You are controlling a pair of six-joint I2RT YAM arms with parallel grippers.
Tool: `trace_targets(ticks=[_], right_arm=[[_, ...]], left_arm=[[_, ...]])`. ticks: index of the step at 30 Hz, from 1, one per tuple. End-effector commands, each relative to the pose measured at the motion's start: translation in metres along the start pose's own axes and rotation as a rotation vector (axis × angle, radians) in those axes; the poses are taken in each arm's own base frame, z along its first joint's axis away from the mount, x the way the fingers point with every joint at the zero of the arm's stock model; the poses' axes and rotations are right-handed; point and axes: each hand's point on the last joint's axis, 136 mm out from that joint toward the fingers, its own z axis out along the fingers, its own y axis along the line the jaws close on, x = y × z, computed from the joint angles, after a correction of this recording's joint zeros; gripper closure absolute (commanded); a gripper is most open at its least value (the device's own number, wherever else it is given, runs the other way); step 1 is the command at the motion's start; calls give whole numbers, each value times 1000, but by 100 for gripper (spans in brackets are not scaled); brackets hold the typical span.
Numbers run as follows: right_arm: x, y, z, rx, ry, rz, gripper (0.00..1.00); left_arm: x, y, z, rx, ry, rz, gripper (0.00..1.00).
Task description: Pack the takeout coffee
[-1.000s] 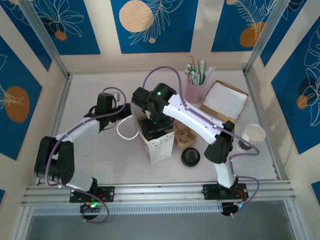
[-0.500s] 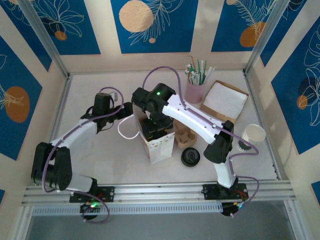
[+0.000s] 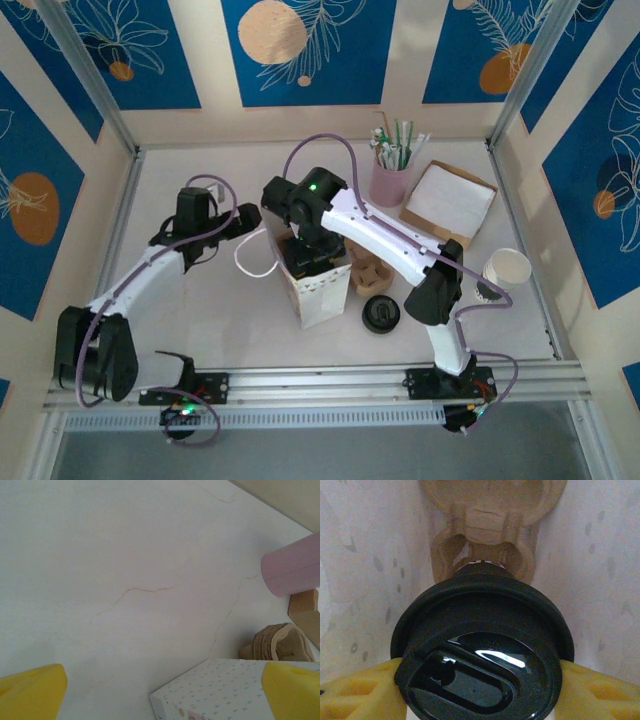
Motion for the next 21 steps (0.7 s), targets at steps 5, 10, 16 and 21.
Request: trace_targets(ticks=[5,10,16,21], right_arm=[[27,-21,-3,96,113,-6,45],[26,-21,-5,100,102,-8,45],[29,-18,2,91,141,-9,45],[36,-18,7,94,173,-9,45]], left_arm=[[1,18,-13,-49,-22,-10,0],[3,22,-19,-53,-33,-18,0],[2,23,-21,-52,-34,-18,0],[1,22,-21,-49,-37,-17,0]])
